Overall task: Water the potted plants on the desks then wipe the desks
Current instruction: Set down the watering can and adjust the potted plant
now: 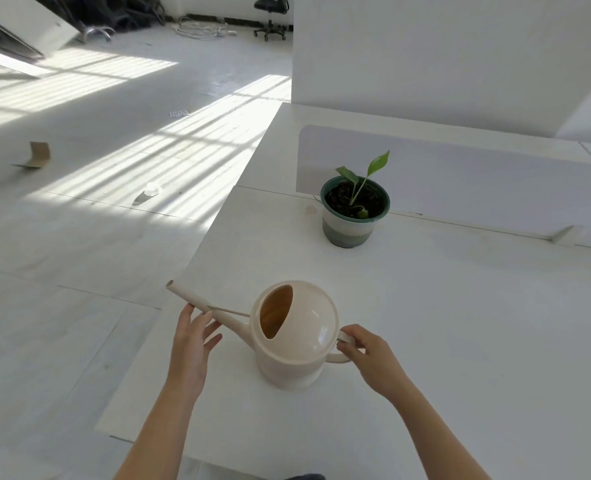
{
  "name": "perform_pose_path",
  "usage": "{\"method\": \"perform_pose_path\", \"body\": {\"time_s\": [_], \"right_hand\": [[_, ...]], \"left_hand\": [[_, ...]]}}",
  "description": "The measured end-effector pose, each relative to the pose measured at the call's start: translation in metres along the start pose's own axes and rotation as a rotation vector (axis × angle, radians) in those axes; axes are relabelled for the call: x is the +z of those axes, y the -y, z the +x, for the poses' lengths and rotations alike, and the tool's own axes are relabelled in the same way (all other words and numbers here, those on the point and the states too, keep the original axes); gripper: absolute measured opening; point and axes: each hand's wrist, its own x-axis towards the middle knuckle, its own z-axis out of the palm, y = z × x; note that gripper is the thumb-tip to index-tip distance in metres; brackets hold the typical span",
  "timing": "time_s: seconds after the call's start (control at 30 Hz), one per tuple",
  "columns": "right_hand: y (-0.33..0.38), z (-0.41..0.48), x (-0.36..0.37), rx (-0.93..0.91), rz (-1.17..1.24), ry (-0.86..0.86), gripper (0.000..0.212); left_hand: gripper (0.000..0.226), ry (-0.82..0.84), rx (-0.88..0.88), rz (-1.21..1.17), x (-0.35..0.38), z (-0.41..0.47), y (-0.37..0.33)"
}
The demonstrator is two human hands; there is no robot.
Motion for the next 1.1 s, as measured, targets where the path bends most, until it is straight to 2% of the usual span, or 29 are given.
{"method": "perform_pose_path", "body": {"time_s": [0.23,0.37,0.43,0.47,0.53,0.6,0.7,0.87,0.93,1.1], "right_hand": [[-0.002,-0.004,0.006,0.012,0.044,-0.008,0.023],[-0.001,-0.004,0.007,0.032,0.014,-0.001,0.022],[0.000,-0.002,0.002,0.056,-0.026,0.036,0.015],[0.001,-0.001,-0.002,0.075,-0.054,0.062,0.018],[0.006,0.002,-0.016,0.105,-0.106,0.094,0.044],[0.014,0.005,-0.033,0.097,-0.111,0.049,0.054],[0.025,0.016,-0.059,0.063,-0.079,-0.061,0.047],[0.035,0.045,-0.088,0.096,0.066,-0.170,0.039],[0.036,0.062,-0.095,0.120,0.121,-0.215,0.040],[0.032,0.105,-0.108,0.191,0.216,-0.305,0.039]], "left_hand": [[0.047,0.019,-0.007,0.004,-0.001,0.001,0.002],[0.046,0.012,-0.015,0.029,-0.001,-0.001,0.003],[0.047,-0.012,-0.015,0.107,0.000,-0.006,-0.001],[0.048,-0.033,-0.009,0.172,0.000,-0.010,-0.005],[0.049,-0.072,0.037,0.317,0.000,-0.018,-0.018],[0.045,-0.067,0.106,0.388,0.003,-0.023,-0.036],[0.037,0.013,0.169,0.410,0.027,-0.023,-0.064],[0.040,0.276,0.250,0.597,0.102,0.011,-0.076],[0.040,0.331,0.241,0.646,0.137,0.034,-0.071],[0.048,0.280,0.140,0.619,0.194,0.086,-0.057]]}}
